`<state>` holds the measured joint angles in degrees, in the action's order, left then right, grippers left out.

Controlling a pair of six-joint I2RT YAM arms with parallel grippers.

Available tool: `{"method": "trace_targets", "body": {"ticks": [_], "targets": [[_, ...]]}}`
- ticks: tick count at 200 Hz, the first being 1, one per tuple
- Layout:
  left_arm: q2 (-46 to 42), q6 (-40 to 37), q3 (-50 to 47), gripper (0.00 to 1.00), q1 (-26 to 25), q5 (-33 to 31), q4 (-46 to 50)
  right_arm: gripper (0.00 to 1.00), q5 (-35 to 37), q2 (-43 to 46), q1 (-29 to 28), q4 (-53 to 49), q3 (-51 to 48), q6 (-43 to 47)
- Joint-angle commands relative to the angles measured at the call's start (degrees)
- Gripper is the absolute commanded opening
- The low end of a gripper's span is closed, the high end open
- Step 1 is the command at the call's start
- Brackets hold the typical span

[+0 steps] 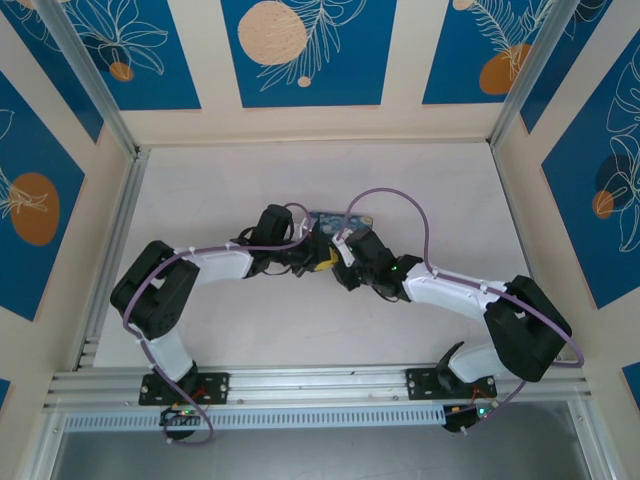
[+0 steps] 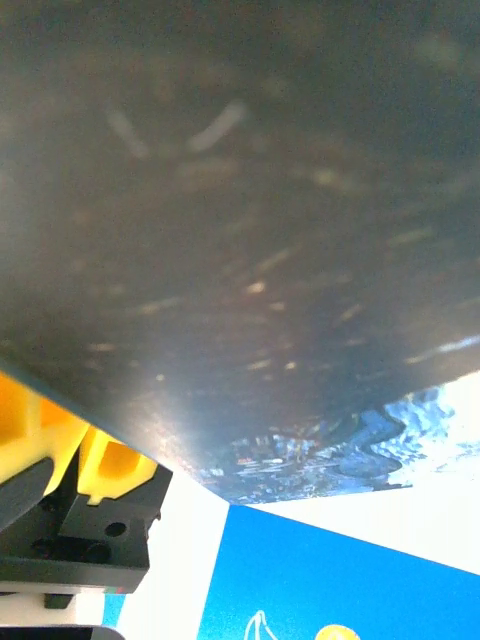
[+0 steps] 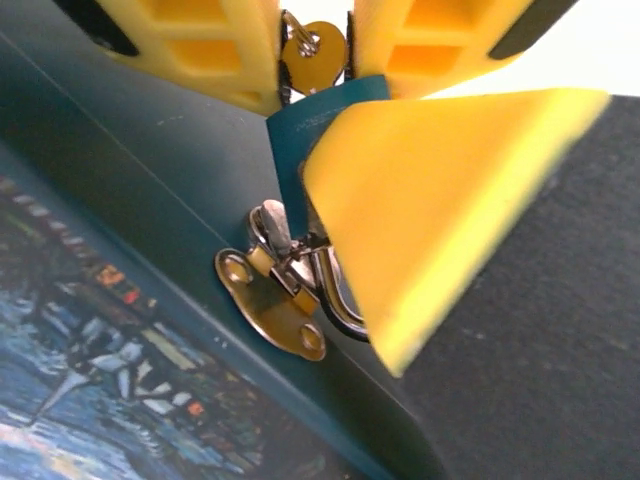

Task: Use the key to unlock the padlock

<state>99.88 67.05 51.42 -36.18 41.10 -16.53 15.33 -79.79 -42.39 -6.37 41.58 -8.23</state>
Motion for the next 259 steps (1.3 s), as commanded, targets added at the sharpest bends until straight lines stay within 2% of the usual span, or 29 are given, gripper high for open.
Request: {"method": "trace_targets", "body": {"ticks": [1,20,35,45,60,87,120,161,181,207,248,259], "targets": [[-1.0,-1.04,1.23,0.0,0.11,2.67,0.33,0.19,-5.07,1.1,1.0,2.48,1.95,-1.48],[-0.71,-1.1,1.05,0.0,0.07,2.58,0.28,0.18,-9.55,2.49,2.4,1.96,1.5,-2.26],[-0.49,-1.13,0.85,0.0,0.13,2.25,0.28,0.35,-14.44,3.66,3.49,0.29,1.67,-2.66],[-0.37,-1.3,0.57,0.0,0.13,1.8,0.36,0.52,-16.64,4.7,3.85,-1.22,1.59,-3.05],[0.02,-1.46,0.03,0.0,0.16,1.38,0.22,0.62,-18.59,6.62,4.63,-3.04,0.92,-4.43],[0.58,-1.96,-1.59,0.0,0.14,0.11,-0.42,0.68,-20.69,12.1,6.97,-3.25,-2.67,-10.19],[1.1,-3.89,-3.81,0.0,-0.27,-1.66,-0.5,0.71,-23.18,17.2,8.88,-0.72,-7.68,-20.44],[1.85,-5.59,-6.88,0.0,-1.56,-3.83,-1.8,0.72,-26.24,17.94,8.99,8.71,-15.16,-33.96],[2.91,-5.61,-7.55,0.08,-2.2,-4.09,-3.26,0.72,-26.2,16.42,8.82,14.35,-17.8,-38.66],[3.59,-5.35,-8.47,0.22,-2.49,-4.24,-4.74,0.72,-24.35,13.7,8.3,16.99,-17.98,-40.84],[-0.98,-6.18,-10.74,0.57,-2.49,-5.71,-3.62,0.73,-21.48,10.57,8.83,17.21,-15.08,-41.06],[-3.11,-7.0,-11.19,0.64,-2.53,-6.44,-2.03,0.73,-21.13,9.37,9.59,16.77,-14.19,-41.03]]}}
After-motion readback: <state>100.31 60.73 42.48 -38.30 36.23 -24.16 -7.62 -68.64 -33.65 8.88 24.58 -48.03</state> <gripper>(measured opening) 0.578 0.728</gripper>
